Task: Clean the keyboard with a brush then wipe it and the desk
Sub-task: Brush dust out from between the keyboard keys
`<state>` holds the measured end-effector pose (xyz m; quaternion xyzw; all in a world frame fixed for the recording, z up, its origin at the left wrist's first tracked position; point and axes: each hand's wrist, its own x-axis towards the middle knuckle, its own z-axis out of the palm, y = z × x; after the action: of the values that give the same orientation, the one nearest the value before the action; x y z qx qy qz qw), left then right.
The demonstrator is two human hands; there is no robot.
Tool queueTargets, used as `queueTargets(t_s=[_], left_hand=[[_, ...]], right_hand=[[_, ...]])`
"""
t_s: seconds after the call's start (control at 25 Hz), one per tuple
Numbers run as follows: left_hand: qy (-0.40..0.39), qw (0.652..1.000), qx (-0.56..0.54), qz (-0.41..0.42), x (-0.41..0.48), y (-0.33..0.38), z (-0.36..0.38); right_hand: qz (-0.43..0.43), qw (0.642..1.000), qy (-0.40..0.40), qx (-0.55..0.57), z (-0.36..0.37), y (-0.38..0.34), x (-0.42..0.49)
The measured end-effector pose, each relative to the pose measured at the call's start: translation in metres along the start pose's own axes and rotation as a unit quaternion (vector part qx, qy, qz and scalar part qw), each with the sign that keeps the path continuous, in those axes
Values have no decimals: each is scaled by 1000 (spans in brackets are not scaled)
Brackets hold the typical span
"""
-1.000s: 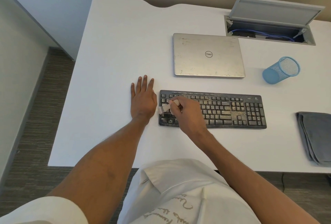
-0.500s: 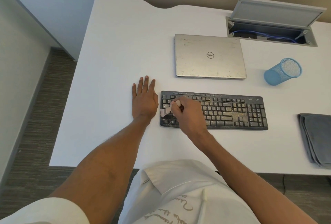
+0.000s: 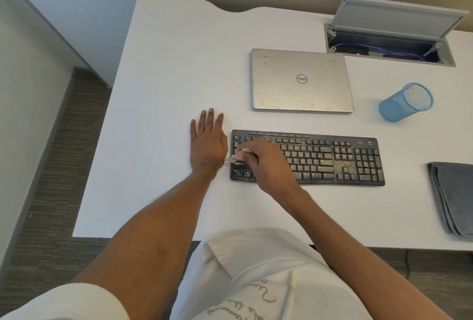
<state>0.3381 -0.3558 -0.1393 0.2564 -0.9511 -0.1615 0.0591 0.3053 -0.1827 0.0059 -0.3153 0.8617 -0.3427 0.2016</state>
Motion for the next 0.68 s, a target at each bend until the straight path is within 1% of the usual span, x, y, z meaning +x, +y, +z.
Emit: queueTargets(t_s=[0.08,0.16,0.24,0.32,0.36,0.4,0.48,0.56,0.68], left_hand=[[3,1000,-3,2,-1,0,0],[5,1000,-9,3,-1,1,-1],[4,1000,-10,1,-2,1,-2],[3,1000,-11,1,-2,2,-3],[3,1000,-11,1,-2,2,-3],[2,1000,-11,1,-2,2,-3],[-1,1000,-9,4,-2,1,-3],[-6,1000,-9,5,-2,1,-4],[1,1000,-12,4,-2,1,-3]], right_hand=[[2,1000,-11,-25,-1,2,0],[4,992,-14,-126,-4,3,-1],[9,972,0,-233,-8,1,-1],[-1,959,15,-284,-9,-3,0],[-8,960,22,-280,-9,-5,1],[-10,969,30,-246,-8,-8,1],[9,990,46,-132,-5,-13,2],[42,996,64,-50,0,-14,2],[69,996,55,-26,4,-11,-1]])
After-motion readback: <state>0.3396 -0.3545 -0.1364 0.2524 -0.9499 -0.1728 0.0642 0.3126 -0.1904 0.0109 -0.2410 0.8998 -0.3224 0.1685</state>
